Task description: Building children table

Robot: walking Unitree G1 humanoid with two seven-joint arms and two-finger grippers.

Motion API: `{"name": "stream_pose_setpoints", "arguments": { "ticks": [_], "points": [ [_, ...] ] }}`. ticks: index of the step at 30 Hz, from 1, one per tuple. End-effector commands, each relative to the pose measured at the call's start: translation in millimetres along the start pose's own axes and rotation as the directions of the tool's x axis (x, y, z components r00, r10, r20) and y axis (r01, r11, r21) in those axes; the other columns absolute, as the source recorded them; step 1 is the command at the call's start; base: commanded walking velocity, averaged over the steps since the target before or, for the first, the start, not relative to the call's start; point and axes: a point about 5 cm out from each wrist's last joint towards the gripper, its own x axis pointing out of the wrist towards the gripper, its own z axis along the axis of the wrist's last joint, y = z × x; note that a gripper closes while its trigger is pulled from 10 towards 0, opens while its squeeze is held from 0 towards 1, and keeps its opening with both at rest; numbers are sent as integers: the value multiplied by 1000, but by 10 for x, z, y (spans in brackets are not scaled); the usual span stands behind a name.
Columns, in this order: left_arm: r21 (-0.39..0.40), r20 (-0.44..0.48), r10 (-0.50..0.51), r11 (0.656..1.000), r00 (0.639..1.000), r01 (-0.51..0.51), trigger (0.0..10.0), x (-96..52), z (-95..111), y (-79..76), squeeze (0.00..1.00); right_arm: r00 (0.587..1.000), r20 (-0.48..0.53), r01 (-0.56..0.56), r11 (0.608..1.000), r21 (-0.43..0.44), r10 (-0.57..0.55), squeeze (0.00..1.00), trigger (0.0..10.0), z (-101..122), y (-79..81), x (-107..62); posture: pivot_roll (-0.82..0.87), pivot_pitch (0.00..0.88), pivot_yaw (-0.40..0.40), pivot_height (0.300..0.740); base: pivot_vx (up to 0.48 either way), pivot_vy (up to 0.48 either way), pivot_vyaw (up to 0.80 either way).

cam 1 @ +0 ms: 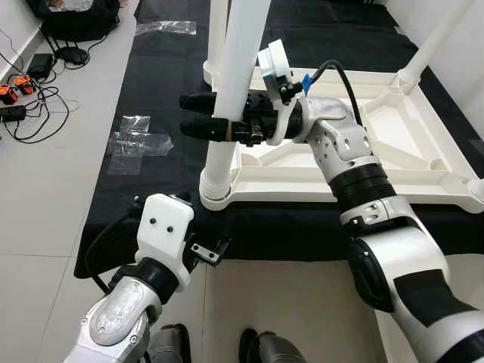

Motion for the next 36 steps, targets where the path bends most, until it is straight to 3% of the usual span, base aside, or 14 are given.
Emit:
{"name": "stream_pose_setpoints", "arguments": {
  "ticks": [1, 17, 26, 31, 36],
  "points": [
    [-7, -2, -17, 1000, 1000, 17, 10000, -24, 10, -36, 0, 996, -85, 31, 999, 30, -28, 0, 10000, -173, 12, -78, 77, 269, -109, 740, 0, 0, 0],
    [3, -1, -15, 1000, 1000, 15, 10000, -24, 17, -51, 0, 980, -197, 36, 999, 17, -32, 0, 10000, -363, 56, -109, 83, 261, -103, 740, 0, 0, 0],
    [18, 12, -14, 1000, 1000, 14, 10000, 28, 32, -13, 0, 984, -176, 29, 999, 14, -26, 0, 10000, -294, 52, -136, 70, 249, -96, 740, 0, 0, 0],
    [11, 11, -15, 1000, 1000, 15, 10000, 6, 32, -53, 0, 992, -125, 12, 997, 79, -2, 0, 10000, -276, 74, -119, 70, 255, -105, 740, 0, 0, 0],
    [10, 10, -16, 1000, 1000, 16, 10000, 1, 32, -58, 0, 993, -117, 5, 996, 89, 5, 0, 10000, -275, 79, -113, 70, 255, -105, 740, 0, 0, 0]
  ]
}}
